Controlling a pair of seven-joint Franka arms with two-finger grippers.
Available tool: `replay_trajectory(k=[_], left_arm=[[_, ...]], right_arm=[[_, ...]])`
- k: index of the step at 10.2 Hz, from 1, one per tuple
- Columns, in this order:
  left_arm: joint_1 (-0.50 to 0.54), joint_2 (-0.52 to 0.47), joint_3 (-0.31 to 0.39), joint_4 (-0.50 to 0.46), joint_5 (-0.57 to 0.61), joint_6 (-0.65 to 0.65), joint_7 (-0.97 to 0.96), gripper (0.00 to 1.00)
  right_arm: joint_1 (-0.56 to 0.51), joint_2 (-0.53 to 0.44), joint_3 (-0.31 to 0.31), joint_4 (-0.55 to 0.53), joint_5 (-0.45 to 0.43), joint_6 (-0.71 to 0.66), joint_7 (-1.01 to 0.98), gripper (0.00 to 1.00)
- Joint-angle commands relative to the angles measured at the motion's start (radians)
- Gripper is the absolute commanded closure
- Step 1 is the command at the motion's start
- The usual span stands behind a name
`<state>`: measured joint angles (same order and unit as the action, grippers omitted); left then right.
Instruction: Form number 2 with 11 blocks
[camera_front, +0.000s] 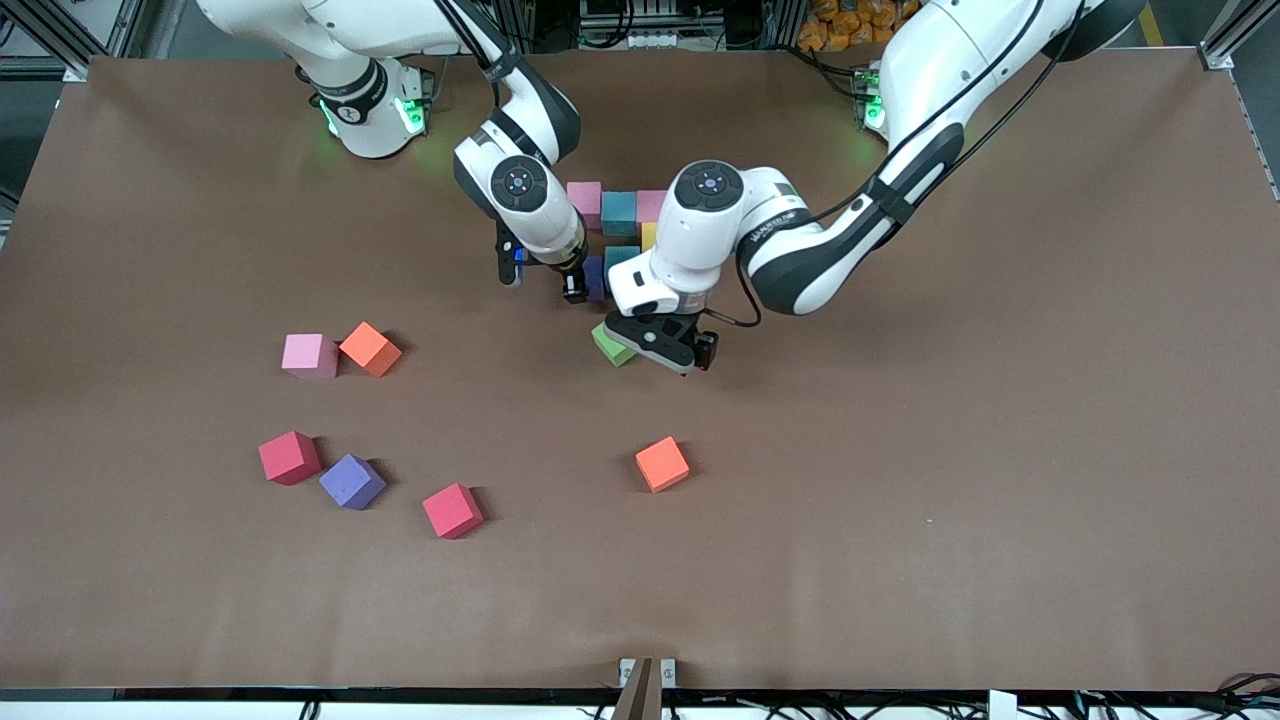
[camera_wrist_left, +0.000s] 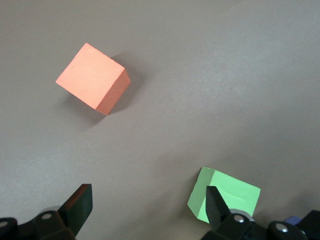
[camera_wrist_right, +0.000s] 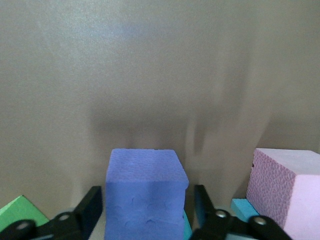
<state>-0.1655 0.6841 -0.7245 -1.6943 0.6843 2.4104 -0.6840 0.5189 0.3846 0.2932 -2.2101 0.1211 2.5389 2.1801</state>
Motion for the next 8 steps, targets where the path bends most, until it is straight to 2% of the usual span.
replay_trajectory(k=[1, 5, 8], left_arm=[[-0.008, 0.012, 0.004, 0.008, 0.035, 0.009, -0.022, 0.0], [-0.012, 0.02, 0.004, 0.007, 0.038, 0.021, -0.028, 0.0], [-0.034, 0.049, 0.004, 0.005, 0.087, 0.036, -0.031, 0.0]], right_arm=[[-0.013, -0.001, 0.024, -0.01, 0.012, 0.017, 0.024, 0.0], [-0.019, -0.021, 0.024, -0.002, 0.002, -0.023, 0.012, 0.0], [-0.065, -0.071, 0.023, 0.003, -0.001, -0.113, -0.135, 0.0]])
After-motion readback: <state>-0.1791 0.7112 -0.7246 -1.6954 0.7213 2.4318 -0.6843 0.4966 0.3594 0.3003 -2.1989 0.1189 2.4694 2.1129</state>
